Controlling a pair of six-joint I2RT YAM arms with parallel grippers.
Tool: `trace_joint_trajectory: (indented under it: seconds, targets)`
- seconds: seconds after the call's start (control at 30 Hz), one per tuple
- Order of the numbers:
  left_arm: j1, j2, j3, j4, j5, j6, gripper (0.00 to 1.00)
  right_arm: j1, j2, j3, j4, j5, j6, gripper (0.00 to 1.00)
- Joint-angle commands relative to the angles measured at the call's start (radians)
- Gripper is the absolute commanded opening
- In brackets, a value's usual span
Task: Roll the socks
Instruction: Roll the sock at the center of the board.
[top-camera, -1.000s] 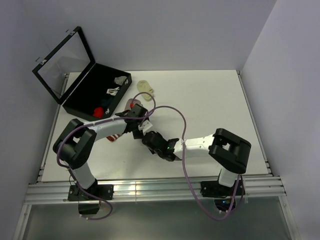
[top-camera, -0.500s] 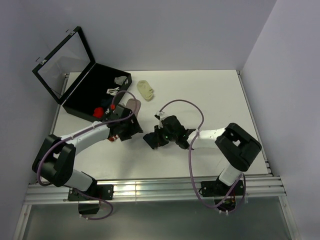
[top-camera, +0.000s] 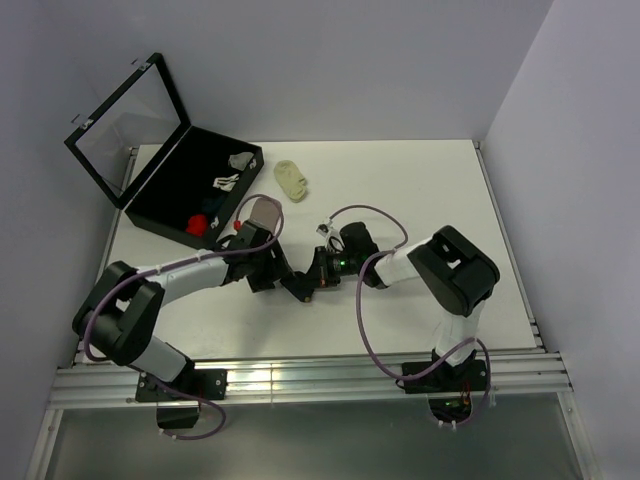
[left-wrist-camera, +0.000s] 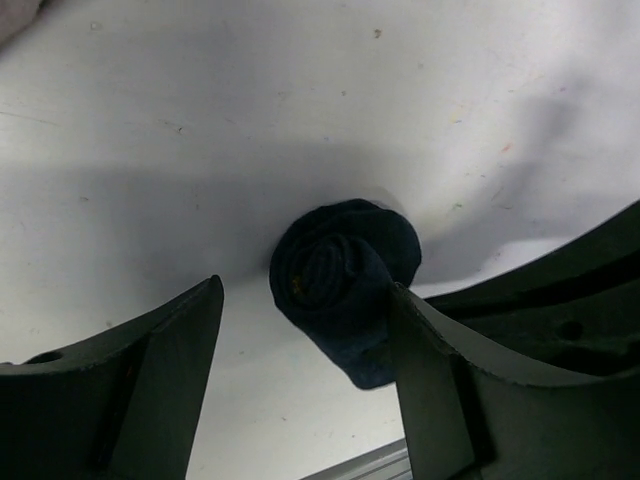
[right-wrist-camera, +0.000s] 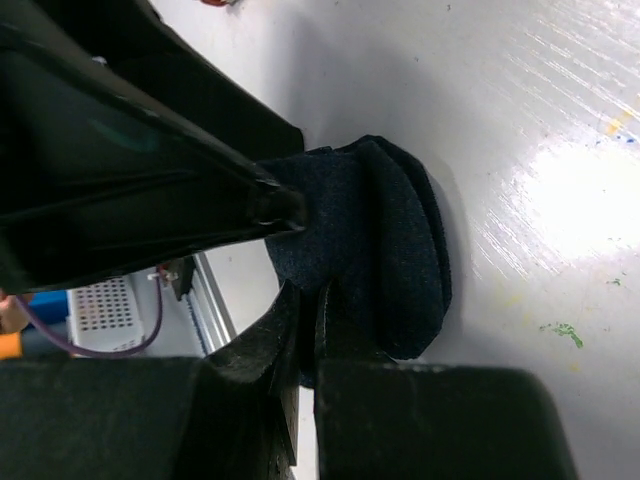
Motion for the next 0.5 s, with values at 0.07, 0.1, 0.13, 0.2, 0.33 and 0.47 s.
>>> trace_joint_trajectory:
  seconds: [0.07,0.1,0.13,0.2,0.33,0.47]
  targets:
    - [-0.017,0.067,0.047,0.011,0.008,-0.017,0.66,-0.004,0.045,-0.026,-0.051,-0.027,0.029,0.0]
    - [-0.019,0.09,0.051,0.0,0.005,-0.017,0.64,-0.004,0.043,-0.026,-0.058,-0.021,0.026,0.0]
    - [-0.024,0.1,0.056,-0.006,0.002,-0.014,0.62,-0.004,0.034,-0.025,-0.066,-0.013,0.016,0.0]
    - [-0.028,0.124,0.065,-0.027,0.002,-0.009,0.59,-0.004,0.019,-0.02,-0.103,0.03,-0.003,0.03]
    - [-0.037,0.155,0.091,-0.073,-0.018,0.012,0.56,0.007,-0.088,-0.033,-0.155,0.14,-0.079,0.19]
    - [-0.042,0.175,0.136,-0.126,-0.061,0.037,0.55,0.047,-0.21,-0.013,-0.296,0.333,-0.186,0.36]
